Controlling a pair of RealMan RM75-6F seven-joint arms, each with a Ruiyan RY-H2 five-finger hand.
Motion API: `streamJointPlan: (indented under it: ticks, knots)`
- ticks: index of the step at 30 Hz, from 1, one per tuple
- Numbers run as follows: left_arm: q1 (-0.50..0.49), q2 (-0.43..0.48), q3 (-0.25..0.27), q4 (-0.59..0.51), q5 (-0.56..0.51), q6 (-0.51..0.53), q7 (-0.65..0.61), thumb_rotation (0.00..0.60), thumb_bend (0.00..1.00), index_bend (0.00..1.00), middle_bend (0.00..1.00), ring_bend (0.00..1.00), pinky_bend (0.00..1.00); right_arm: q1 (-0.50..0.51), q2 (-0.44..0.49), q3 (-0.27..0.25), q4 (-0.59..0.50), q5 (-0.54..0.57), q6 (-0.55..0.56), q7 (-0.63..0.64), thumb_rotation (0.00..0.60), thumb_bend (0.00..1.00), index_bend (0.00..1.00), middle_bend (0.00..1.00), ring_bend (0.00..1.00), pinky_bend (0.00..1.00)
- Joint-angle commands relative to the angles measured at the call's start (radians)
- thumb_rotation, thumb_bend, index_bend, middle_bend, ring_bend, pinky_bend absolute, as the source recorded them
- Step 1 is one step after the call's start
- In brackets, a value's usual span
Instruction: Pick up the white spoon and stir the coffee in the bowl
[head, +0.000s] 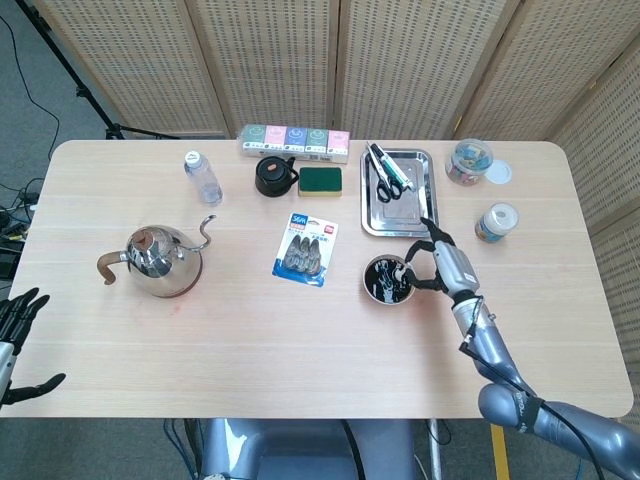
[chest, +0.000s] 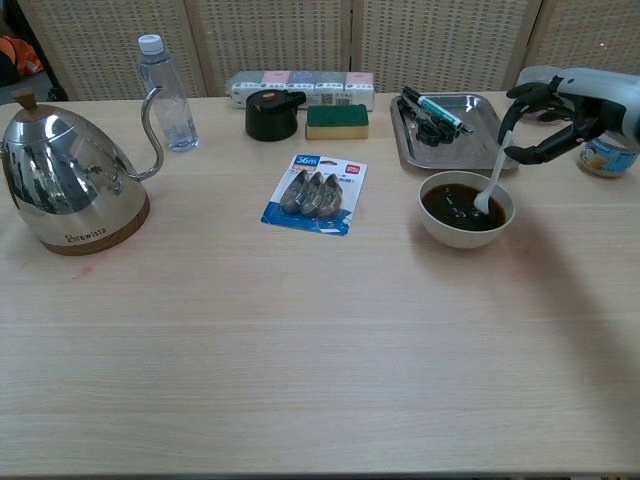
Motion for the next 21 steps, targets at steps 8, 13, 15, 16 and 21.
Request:
streamJointPlan:
  ticks: [8,13,15,16,21]
  knots:
    - [0.000,-0.001,0.000,-0.002,-0.001,-0.001,0.005,0.600,0.00,0.00,0.00,0.00,0.00,-0.020,0.064,-0.036,-0.108,-0.046,-0.010,-0.017,0.600,0.57,0.60,0.00,0.00,0.00]
    - [0.000,0.001,0.001,-0.001,0.002,0.001,0.000,0.600,0.00,0.00,0.00,0.00,0.00,-0.011,0.060,-0.031,-0.133,-0.041,-0.010,-0.022,0.600,0.57,0.60,0.00,0.00,0.00]
    - [0.001,0.001,0.001,0.000,0.002,0.002,-0.002,0.600,0.00,0.00,0.00,0.00,0.00,-0.004,0.050,-0.027,-0.137,-0.035,-0.008,-0.028,0.600,0.57,0.60,0.00,0.00,0.00]
    - [0.001,0.001,0.001,0.000,0.002,0.003,-0.002,0.600,0.00,0.00,0.00,0.00,0.00,0.000,0.043,-0.025,-0.135,-0.030,-0.006,-0.031,0.600,0.57,0.60,0.00,0.00,0.00]
    - [0.000,0.002,0.001,0.002,0.004,0.002,-0.004,0.600,0.00,0.00,0.00,0.00,0.00,0.026,-0.014,-0.004,-0.093,0.015,-0.008,-0.026,0.600,0.57,0.60,0.00,0.00,0.00]
